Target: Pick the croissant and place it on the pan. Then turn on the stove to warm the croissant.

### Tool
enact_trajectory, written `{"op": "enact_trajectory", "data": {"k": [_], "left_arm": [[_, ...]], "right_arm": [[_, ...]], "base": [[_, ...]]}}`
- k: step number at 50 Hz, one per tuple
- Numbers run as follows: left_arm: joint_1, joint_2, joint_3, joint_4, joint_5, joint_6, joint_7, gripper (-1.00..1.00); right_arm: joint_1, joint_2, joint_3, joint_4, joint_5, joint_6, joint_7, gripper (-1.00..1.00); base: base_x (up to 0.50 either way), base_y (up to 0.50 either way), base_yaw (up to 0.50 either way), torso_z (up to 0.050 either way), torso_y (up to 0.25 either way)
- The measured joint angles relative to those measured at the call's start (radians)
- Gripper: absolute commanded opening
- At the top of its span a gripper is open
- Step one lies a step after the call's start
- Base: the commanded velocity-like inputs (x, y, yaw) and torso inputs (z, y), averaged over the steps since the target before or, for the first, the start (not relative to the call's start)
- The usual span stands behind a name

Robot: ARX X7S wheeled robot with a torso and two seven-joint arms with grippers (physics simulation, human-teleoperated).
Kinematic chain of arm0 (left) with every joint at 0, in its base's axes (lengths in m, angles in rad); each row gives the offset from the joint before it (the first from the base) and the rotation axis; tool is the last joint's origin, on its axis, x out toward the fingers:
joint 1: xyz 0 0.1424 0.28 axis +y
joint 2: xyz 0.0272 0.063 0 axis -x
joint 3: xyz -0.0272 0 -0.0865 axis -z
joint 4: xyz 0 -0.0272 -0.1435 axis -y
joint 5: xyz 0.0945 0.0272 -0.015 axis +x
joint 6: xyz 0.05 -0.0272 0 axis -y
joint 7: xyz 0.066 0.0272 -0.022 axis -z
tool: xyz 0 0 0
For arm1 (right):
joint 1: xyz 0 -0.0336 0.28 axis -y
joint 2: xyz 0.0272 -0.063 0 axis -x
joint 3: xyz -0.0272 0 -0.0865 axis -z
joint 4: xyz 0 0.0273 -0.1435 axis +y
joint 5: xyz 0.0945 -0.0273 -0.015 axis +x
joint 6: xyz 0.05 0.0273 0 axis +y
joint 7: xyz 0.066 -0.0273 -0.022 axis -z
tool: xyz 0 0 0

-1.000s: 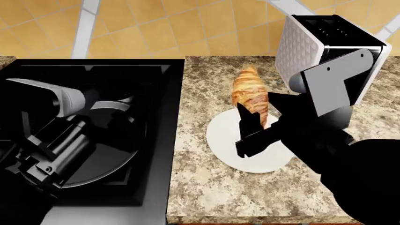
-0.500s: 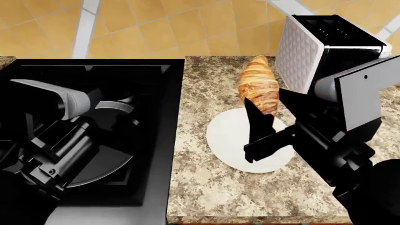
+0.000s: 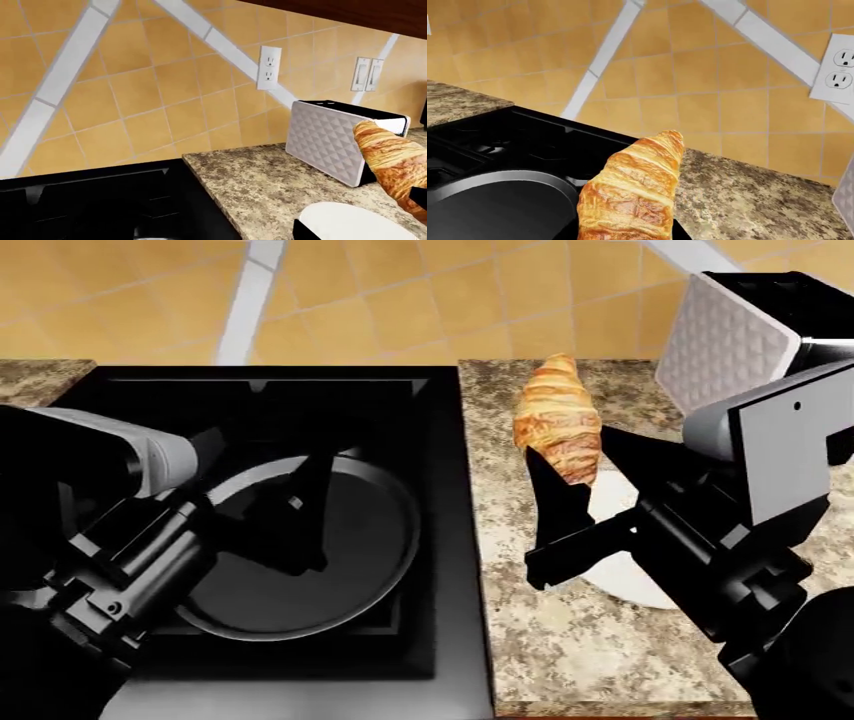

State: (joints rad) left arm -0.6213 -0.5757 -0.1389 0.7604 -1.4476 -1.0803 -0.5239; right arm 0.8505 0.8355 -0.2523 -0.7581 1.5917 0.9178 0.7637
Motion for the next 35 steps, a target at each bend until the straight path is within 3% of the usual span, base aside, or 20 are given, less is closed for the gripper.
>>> {"op": "enact_trajectory", "data": {"k": [20,35], "left_arm": [[-0.002,-0.004,0.011,-0.002,0.004,0.01,0.003,1.0],[0.007,-0.007,0.016,-0.004,0.017,0.02,0.014,1.0]], "right_arm": [[0.004,0.001,-0.005,0.0,0.0,-0.004,-0.001,-1.0],[0.032,-0.004,-0.023,0.02,0.018,0.009,-0.001,-1.0]], "base": [[0.0,0.5,0.0,0.0,0.0],[0.0,0.0,0.0,0.0,0.0]]}}
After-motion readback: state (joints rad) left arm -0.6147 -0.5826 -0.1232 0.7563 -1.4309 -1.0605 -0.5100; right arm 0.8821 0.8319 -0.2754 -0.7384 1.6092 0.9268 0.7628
